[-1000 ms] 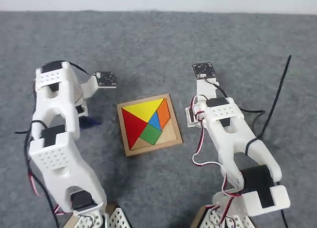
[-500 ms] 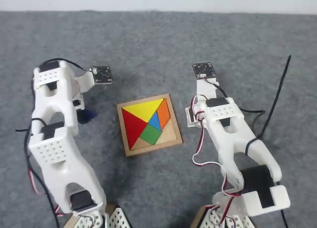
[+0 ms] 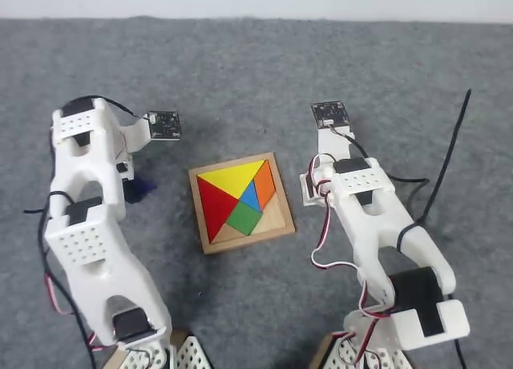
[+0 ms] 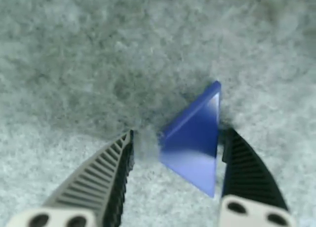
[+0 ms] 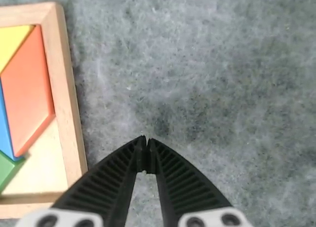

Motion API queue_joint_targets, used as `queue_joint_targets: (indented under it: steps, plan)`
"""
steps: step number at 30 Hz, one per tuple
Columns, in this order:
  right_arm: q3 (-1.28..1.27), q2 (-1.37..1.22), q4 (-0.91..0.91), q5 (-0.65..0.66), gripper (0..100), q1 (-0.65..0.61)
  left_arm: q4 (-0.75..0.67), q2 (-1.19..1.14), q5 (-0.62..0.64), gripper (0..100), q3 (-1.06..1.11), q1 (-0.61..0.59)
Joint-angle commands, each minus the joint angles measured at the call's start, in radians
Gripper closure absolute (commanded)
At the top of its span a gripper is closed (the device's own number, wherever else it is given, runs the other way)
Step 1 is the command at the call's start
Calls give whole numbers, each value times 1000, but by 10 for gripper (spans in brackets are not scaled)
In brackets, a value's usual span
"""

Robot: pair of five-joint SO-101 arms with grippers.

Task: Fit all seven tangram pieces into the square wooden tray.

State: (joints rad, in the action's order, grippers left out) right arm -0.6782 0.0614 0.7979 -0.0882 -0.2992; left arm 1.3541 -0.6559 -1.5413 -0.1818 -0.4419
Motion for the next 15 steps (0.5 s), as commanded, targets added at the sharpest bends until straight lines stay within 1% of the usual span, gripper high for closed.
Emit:
queue_joint_targets:
  steps: [1, 5, 15]
  plan:
    - [8, 8, -16, 18, 989, -8, 92, -8, -20, 740, 10, -34]
    - [8, 8, -16, 18, 989, -8, 123, -8, -21, 818, 10, -28]
    - [8, 8, -16, 18, 989, -8, 137, -5, -21, 819, 10, -28]
